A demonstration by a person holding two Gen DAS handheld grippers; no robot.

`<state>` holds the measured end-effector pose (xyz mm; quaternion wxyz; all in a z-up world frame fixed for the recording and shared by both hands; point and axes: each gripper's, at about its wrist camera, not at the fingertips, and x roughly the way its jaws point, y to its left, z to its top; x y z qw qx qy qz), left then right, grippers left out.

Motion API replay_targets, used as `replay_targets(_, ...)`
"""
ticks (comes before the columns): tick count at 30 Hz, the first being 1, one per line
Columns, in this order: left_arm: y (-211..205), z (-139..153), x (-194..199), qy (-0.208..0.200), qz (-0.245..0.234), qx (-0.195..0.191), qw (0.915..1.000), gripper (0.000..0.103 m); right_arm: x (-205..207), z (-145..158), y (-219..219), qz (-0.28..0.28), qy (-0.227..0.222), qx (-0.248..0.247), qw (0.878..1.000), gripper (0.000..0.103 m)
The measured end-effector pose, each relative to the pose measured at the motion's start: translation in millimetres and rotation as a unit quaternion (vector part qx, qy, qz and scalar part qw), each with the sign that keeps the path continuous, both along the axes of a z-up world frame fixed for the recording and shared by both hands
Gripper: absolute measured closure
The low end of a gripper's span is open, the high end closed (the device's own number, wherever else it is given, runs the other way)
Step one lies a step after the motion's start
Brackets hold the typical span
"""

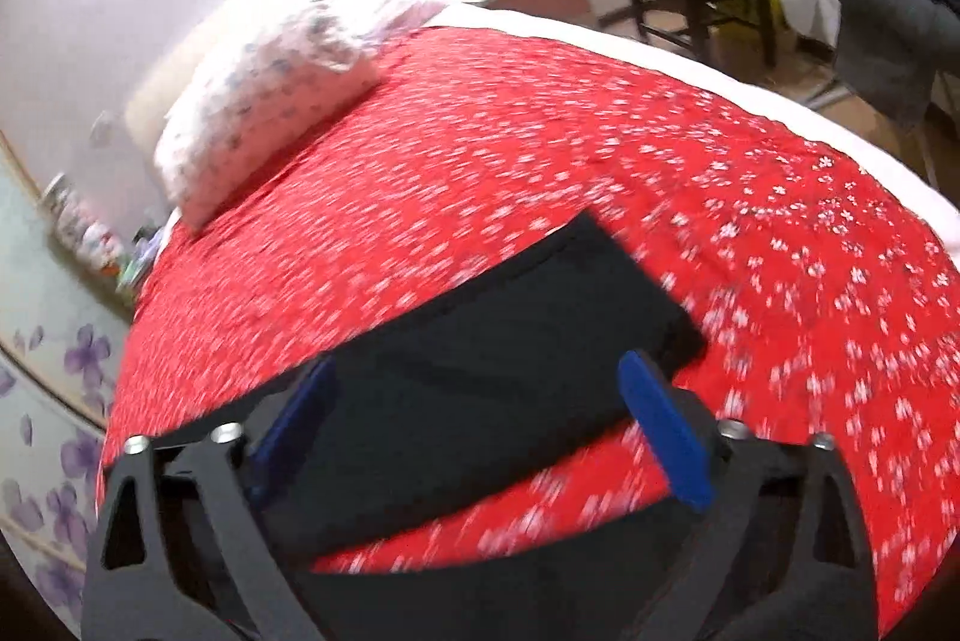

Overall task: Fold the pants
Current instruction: 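Grasp the black trousers' leg hems with the right tool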

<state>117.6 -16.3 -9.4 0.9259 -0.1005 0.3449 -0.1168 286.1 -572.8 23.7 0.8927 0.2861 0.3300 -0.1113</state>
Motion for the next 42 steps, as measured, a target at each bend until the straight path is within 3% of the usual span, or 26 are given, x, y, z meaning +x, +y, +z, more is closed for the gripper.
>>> replay_targets(4,3,-20,9,0.009,-0.036,-0.056,0.9978,0.002,31,-21,-35,-0.034,0.008,0.028,0.999,0.025)
replay_targets(9,14,-31,16,0.026,-0.046,-0.099,0.9936,0.002,70,-33,-45,-0.046,0.018,-0.017,0.999,0.031)
replay_targets(13,13,-34,15,0.029,-0.051,-0.094,0.9938,0.002,97,-37,-46,-0.071,0.027,-0.102,0.992,0.031)
replay_targets(17,9,-36,16,0.035,-0.050,-0.080,0.9949,0.002,116,-57,-58,-0.106,0.047,-0.101,0.988,0.032)
replay_targets(21,6,-36,21,0.038,-0.049,-0.074,0.9953,0.002,131,-84,-57,-0.099,0.093,-0.112,0.984,0.048)
replay_targets(23,4,-36,20,0.040,-0.048,-0.070,0.9956,0.002,127,-80,-52,-0.093,0.085,-0.127,0.984,0.077)
replay_targets(28,2,-34,22,0.041,-0.048,-0.068,0.9957,0.002,98,-62,-50,-0.052,0.022,-0.102,0.993,0.091)
replay_targets(34,3,-35,24,0.042,-0.048,-0.069,0.9956,0.002,19,-21,-24,0.014,-0.079,-0.065,0.995,0.091)
replay_targets(39,5,-37,23,0.041,-0.048,-0.072,0.9954,0.002,-71,3,11,0.066,-0.092,-0.070,0.991,0.091)
replay_targets(42,6,-37,22,0.041,-0.048,-0.072,0.9954,0.002,-130,-5,28,0.077,-0.080,-0.068,0.992,0.091)
